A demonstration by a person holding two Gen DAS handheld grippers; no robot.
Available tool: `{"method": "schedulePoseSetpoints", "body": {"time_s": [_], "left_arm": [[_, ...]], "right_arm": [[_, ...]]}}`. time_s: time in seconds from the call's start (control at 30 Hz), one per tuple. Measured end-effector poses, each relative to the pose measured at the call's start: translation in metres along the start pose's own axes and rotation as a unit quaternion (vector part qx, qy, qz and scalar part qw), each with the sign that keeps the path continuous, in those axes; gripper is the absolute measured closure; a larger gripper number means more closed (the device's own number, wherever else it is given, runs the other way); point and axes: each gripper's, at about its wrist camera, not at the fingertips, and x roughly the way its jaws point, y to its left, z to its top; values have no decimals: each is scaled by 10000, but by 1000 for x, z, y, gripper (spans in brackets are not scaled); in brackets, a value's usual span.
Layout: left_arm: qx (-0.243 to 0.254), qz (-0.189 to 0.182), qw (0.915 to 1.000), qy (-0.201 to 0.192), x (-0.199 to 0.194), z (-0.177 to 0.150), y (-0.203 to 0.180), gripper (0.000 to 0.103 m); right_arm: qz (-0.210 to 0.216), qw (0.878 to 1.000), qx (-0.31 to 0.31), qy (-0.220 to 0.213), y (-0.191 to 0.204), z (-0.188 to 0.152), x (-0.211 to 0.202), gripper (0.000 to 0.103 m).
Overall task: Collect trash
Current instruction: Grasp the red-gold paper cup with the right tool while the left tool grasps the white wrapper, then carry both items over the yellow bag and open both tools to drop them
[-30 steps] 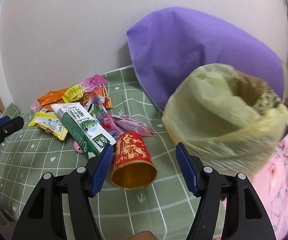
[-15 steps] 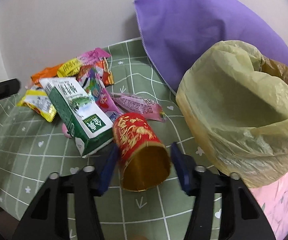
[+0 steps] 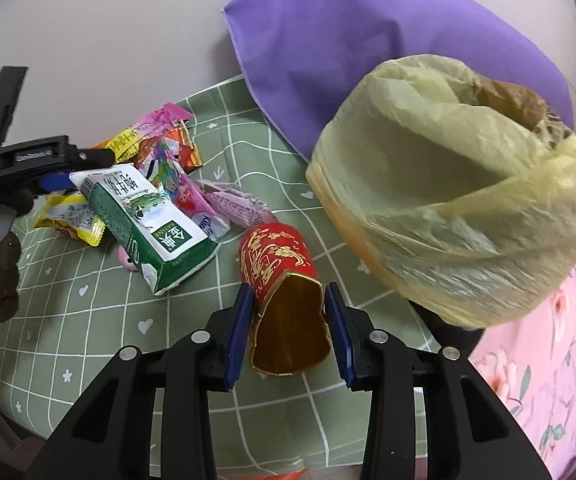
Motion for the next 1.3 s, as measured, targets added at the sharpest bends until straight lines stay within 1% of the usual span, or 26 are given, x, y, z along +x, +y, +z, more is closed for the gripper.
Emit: {"method": "schedulePoseSetpoints", "body": {"time_s": [0.03, 0.1, 0.17, 0.2, 0.23, 0.27, 0.3, 0.37, 0.43, 0.47, 0.53, 0.6, 0.63, 0.7, 0.77, 0.9, 1.03, 1.2, 1.3], "left_arm": [[-50, -59, 9999, 68, 4, 0, 2, 37], [-255, -157, 9994, 187, 11, 0, 9, 43], [-473, -372, 9975, 363, 18, -2, 15, 46], [-483, -468, 9968, 429, 20, -3, 15, 51], [-447, -547, 9963, 491, 22, -4, 14, 59], [-411, -590, 9961, 517, 23, -5, 12, 63], [-405, -620, 9959, 520, 22, -5, 9, 66], [-394, -639, 9961, 463, 15, -4, 4, 68], [-220, -627, 9973, 310, 2, -1, -3, 72], [-96, -576, 9981, 198, -5, 1, -8, 73], [161, -367, 9992, -49, -23, 2, -20, 75], [228, -372, 9989, -182, -37, 5, -28, 76], [316, -376, 9985, -252, -42, 7, -33, 76], [614, -221, 9972, -372, -49, 9, -43, 76], [698, -178, 9964, -447, -53, 12, -50, 76], [777, -368, 9938, -703, -71, 24, -59, 76], [965, -568, 9882, -1042, -91, 47, -72, 76], [1341, -783, 9779, -1403, -103, 75, -103, 76], [1491, -1062, 9712, -1527, -109, 90, -124, 76]], "right_arm": [[-66, 10000, 9, 5, 0, 0, -1, 67], [-179, 9998, 75, 23, -1, 1, -6, 67], [-266, 9996, 118, 54, -2, 1, -9, 67], [-295, 9995, 115, 52, -2, 1, -10, 67], [-321, 9994, 102, 47, -2, 0, -10, 67], [-326, 9994, 92, 50, -3, 0, -11, 68], [-307, 9995, 93, 48, -4, 0, -11, 69], [-251, 9996, 99, 22, -7, 1, -9, 70], [-136, 9999, 95, -49, -12, 6, -8, 70], [-36, 9999, 111, -97, -15, 9, -8, 70], [88, 9999, 140, -25, -19, 13, -8, 70], [277, 9996, 105, 36, -20, 20, -11, 71], [292, 9996, 4, 8, -19, 23, -13, 71], [253, 9995, -196, -66, -14, 29, -17, 71], [283, 9993, -217, -101, -13, 35, -20, 72], [199, 9985, -317, -400, -11, 50, -38, 72], [37, 9960, -307, -843, -16, 67, -66, 72], [-397, 9899, -295, -1326, -36, 96, -97, 72], [-738, 9853, -163, -1531, -58, 111, -110, 72]]}}
